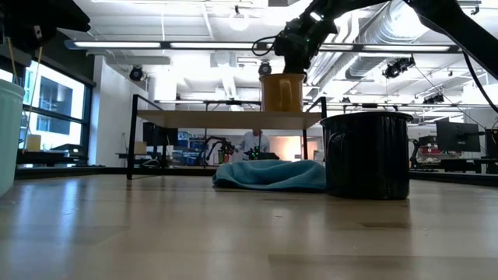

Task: Stack small to large cups/mugs on shelf
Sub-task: Put the yellow mug on the shelf

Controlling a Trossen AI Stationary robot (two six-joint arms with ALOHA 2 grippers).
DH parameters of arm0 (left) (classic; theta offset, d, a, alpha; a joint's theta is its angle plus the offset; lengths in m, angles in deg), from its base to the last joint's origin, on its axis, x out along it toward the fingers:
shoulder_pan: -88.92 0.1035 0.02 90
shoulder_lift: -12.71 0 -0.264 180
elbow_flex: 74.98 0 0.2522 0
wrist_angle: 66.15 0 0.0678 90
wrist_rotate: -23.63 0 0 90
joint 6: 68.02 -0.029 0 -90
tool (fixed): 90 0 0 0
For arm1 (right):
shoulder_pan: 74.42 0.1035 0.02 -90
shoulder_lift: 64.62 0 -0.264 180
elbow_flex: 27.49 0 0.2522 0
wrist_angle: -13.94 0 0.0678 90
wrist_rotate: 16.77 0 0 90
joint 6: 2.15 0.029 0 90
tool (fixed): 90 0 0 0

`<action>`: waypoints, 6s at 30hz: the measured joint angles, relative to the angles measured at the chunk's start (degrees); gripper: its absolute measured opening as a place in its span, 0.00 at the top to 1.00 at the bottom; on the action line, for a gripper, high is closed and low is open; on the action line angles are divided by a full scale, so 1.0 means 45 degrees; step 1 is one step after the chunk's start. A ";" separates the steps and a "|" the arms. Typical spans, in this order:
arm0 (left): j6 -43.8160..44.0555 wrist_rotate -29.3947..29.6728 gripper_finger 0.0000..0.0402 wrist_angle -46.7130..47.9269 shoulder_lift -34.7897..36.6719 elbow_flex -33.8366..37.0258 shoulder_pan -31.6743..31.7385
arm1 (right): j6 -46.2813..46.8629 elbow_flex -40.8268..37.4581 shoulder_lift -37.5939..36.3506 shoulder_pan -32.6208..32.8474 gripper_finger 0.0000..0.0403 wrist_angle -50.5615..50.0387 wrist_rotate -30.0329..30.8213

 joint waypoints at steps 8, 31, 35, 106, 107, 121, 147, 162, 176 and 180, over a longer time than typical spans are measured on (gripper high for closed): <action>0.0000 0.0000 0.91 0.0005 -0.0005 0.0000 0.0004 | 0.0141 0.0000 0.0000 0.0000 1.00 -0.0013 0.0065; 0.0005 -0.0005 0.91 -0.0010 -0.0001 0.0000 0.0003 | -0.0529 0.0000 -0.0005 -0.0015 1.00 -0.0305 0.0322; 0.0005 -0.0002 0.91 -0.0015 -0.0002 0.0000 0.0002 | -0.0529 0.0005 -0.0005 -0.0015 1.00 -0.0349 0.0267; -0.0024 0.0430 0.91 0.0304 0.0000 0.0005 0.0005 | -0.0424 0.0000 0.0249 -0.0313 1.00 -0.0674 -0.0991; -0.0024 0.0432 0.91 0.0302 -0.0005 0.0005 0.0005 | -0.0390 0.0000 0.0336 -0.0286 1.00 -0.0725 -0.1057; -0.0010 0.0175 0.91 0.0456 -0.0005 0.0005 0.0005 | -0.0408 0.0010 0.0438 -0.0330 1.00 -0.0551 -0.0828; 0.0005 0.0258 0.91 0.0593 -0.0003 0.0005 0.0005 | -0.0393 0.0010 0.0461 -0.0344 0.95 -0.0330 -0.0625; 0.0010 0.0253 0.91 0.0588 -0.0004 0.0005 0.0005 | -0.0524 0.0010 0.0461 -0.0335 0.95 -0.0417 -0.0708; 0.0010 0.0238 0.91 0.0588 -0.0005 0.0005 0.0005 | -0.0762 0.0005 0.0461 -0.0301 0.95 -0.0451 -0.0769; 0.0012 0.0236 0.91 0.0588 -0.0005 0.0005 0.0005 | -0.0766 0.0000 0.0461 -0.0306 0.92 -0.0455 -0.0826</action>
